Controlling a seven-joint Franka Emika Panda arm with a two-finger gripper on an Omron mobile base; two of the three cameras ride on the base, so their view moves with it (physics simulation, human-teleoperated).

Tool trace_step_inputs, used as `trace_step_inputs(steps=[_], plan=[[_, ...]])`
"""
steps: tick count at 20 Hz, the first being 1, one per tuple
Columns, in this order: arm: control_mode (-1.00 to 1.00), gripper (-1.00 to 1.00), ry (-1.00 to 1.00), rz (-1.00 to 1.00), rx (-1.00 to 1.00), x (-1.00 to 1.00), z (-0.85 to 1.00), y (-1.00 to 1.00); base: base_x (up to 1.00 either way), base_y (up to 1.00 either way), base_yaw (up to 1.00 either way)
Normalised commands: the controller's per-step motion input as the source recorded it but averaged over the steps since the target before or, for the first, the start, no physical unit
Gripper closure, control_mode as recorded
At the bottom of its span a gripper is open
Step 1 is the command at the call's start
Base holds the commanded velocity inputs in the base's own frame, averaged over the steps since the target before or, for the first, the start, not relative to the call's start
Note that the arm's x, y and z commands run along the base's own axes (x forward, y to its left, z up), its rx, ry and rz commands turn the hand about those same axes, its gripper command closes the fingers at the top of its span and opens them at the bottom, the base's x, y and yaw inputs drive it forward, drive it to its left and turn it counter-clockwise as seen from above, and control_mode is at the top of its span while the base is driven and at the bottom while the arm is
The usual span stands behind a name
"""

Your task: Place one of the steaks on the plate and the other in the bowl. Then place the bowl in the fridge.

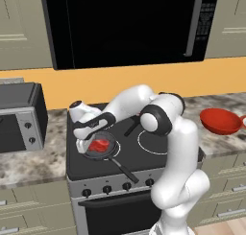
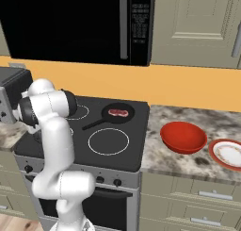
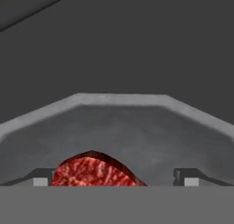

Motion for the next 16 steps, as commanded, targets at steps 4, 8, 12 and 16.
trace_step_inputs(steps=[4,8,12,16], plan=[[-1.00,1.00,0.00,0.04,0.00,0.08,-0.10,0.00,0.00,0.00,0.00],[-1.00,1.00,0.00,0.03,0.05,0.00,-0.20,-0.08,0.00,0.00,0.00],[-1.00,1.00,0.01,0.02,0.06,0.00,-0.25,-0.04,0.00,0.00,0.00],[-1.00,1.00,0.00,0.01,0.00,0.00,0.05,0.00,0.00,0.00,0.00]])
